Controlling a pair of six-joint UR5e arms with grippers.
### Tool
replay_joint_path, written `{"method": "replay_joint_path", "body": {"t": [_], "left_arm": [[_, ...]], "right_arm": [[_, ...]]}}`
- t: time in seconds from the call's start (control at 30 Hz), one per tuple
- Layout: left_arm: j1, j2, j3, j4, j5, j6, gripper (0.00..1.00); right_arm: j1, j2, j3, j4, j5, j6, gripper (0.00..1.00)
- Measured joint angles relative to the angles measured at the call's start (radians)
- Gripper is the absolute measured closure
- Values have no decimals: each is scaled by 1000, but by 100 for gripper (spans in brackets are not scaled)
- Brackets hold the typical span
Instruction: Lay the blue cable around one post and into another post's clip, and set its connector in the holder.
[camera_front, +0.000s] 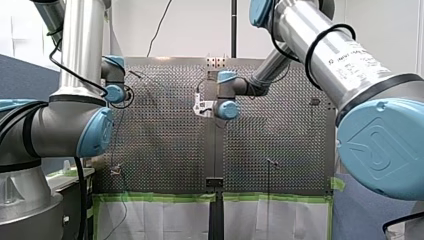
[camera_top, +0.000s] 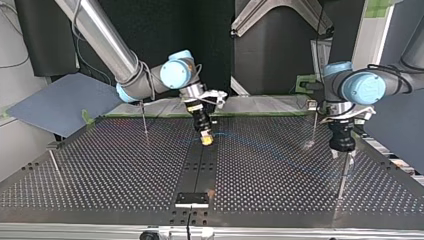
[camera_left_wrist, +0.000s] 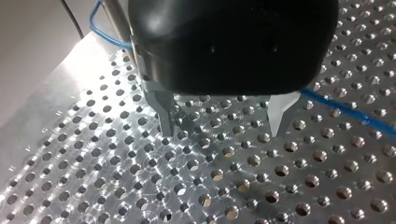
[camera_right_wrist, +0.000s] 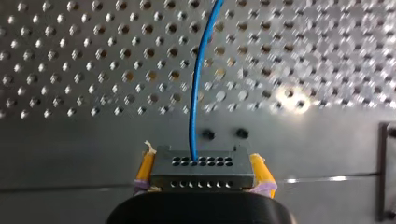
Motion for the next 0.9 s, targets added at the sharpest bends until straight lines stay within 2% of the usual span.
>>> {"method": "replay_joint_path", "body": {"t": [0.13, 0.23, 0.37, 0.53, 0.9], "left_arm": [[-6, -15, 0, 9, 4, -1, 0], [-10, -35, 1, 22, 11, -1, 0], [-13, -67, 2, 43, 14, -1, 0], [-16, -87, 8, 54, 17, -3, 0], [-17, -90, 9, 55, 11, -3, 0]], "right_arm": [[-12, 1, 32, -33, 17, 3, 100], [-25, 1, 57, -57, 22, 12, 100], [-46, 3, 90, -91, 26, 27, 100], [-72, 5, 129, -129, 43, 32, 100], [-119, 8, 221, -221, 125, 35, 100]]}}
